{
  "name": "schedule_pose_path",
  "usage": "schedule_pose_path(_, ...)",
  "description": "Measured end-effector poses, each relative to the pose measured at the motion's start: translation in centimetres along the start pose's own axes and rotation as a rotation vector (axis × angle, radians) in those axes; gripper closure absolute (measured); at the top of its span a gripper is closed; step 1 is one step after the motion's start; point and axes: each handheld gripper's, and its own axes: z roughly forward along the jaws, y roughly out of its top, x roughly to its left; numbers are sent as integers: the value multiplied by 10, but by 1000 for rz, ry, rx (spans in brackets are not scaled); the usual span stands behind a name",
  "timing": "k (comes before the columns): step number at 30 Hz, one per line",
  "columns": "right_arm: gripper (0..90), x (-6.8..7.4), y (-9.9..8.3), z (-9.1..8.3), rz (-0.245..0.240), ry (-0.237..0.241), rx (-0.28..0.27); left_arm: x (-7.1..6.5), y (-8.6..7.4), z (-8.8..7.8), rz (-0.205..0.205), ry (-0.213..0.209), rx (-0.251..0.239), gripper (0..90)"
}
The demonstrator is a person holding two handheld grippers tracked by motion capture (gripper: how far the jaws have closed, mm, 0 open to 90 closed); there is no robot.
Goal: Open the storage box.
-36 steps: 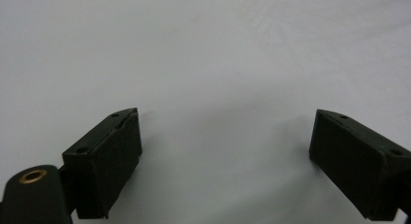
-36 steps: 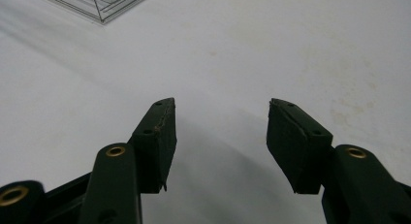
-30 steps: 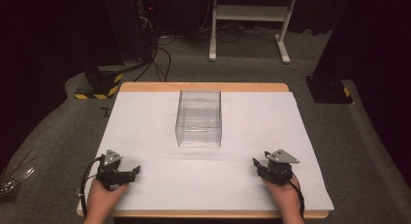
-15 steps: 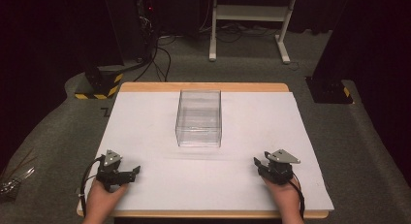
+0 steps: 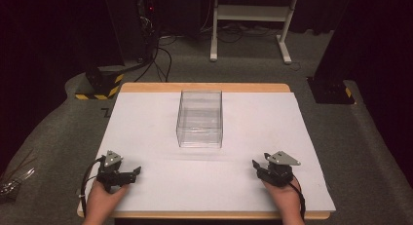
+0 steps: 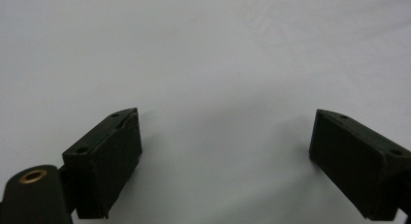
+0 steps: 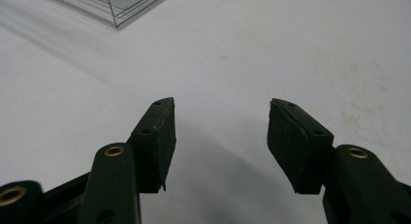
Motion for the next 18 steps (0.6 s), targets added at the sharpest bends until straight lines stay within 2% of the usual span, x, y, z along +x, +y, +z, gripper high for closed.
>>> schedule_pose_path(3, 439, 3, 1, -1, -18, 7, -10, 0, 0, 0, 0, 0, 0, 115)
schedule_pose_path(10, 416, 5, 2, -2, 0, 38, -19, 0, 0, 0, 0, 0, 0, 115)
schedule_pose_path(18, 414, 12, 5, -2, -39, 49, -20, 0, 0, 0, -1, 0, -1, 116)
